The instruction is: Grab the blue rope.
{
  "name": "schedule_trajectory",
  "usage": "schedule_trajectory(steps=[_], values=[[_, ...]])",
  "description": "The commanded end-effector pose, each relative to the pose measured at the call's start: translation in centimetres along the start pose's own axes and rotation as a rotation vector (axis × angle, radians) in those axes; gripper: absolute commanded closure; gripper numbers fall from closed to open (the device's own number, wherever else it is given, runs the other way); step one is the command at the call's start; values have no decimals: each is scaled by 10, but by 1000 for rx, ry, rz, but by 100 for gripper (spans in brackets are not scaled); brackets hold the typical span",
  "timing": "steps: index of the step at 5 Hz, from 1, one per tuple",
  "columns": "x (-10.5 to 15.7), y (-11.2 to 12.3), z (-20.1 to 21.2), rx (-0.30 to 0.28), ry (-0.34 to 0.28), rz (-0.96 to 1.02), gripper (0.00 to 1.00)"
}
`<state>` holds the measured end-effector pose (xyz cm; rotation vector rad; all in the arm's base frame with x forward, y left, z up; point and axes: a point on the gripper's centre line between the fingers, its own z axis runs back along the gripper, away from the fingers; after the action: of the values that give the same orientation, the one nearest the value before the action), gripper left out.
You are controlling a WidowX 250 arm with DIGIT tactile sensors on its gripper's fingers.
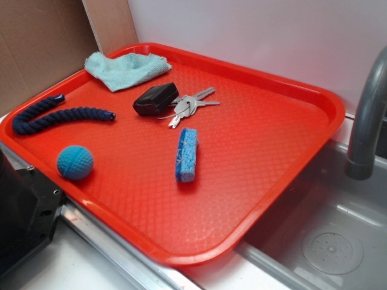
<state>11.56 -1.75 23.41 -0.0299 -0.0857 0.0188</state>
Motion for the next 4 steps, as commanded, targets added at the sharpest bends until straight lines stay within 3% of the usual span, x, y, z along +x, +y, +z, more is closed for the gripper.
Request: schedule_trajectory(steps=[1,2,3,4], values=[[74,49,-63,127,-77,-356,0],[86,65,-88,98,-113,-517,0],[79,83,-107,30,-117,-630,0],[74,96,-127,-10,-53,-624,0]])
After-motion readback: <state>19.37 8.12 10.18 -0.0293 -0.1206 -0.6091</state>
